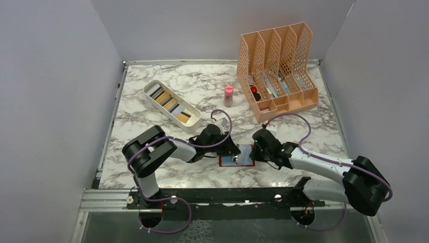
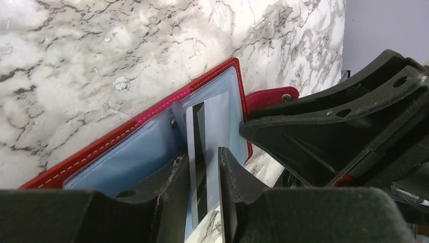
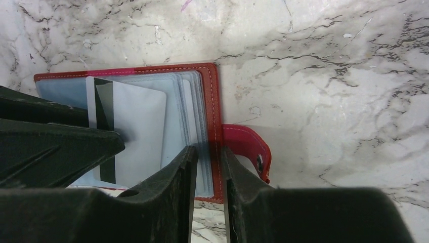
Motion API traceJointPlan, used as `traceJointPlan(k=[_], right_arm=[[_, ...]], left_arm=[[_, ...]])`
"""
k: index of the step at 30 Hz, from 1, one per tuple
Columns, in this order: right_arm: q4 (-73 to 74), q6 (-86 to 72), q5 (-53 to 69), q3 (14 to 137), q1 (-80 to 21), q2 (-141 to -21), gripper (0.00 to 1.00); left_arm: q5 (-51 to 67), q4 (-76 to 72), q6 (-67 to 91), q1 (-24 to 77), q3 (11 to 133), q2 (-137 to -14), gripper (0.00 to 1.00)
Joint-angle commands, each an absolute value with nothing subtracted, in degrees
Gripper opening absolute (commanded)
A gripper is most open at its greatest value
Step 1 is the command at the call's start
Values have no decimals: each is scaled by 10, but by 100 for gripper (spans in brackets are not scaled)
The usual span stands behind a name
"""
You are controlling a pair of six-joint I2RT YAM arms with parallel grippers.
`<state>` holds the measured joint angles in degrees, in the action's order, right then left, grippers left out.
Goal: Put the credit cards into the card holder
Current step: Insert the credit card into the card holder.
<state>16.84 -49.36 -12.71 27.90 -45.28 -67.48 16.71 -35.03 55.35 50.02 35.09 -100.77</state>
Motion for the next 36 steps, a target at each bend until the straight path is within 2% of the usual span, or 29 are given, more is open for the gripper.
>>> traceJointPlan(k=[1,10,16,18,22,26,36], right_arm=[[174,-504,-120,264,-453,-665,28],[265,-499,-181,296,-454,-607,21],[255,-500,-180,286,-454,-615,20],[246,-498,-175,282,-453,-623,20],[239,-498,-172,282,-453,-636,19],[238,-498,-176,284,-453,-639,19],[238,-498,-175,282,-453,-645,19]], left_arm=[[141,-333,549,511,337,-964,29],[92,-239,501,511,347,-904,33],[47,-141,459,512,380,-889,29],[36,-116,447,512,386,-883,26],[15,-94,432,514,385,-868,11],[29,-87,420,518,398,-883,5],[39,-93,421,537,415,-922,1]])
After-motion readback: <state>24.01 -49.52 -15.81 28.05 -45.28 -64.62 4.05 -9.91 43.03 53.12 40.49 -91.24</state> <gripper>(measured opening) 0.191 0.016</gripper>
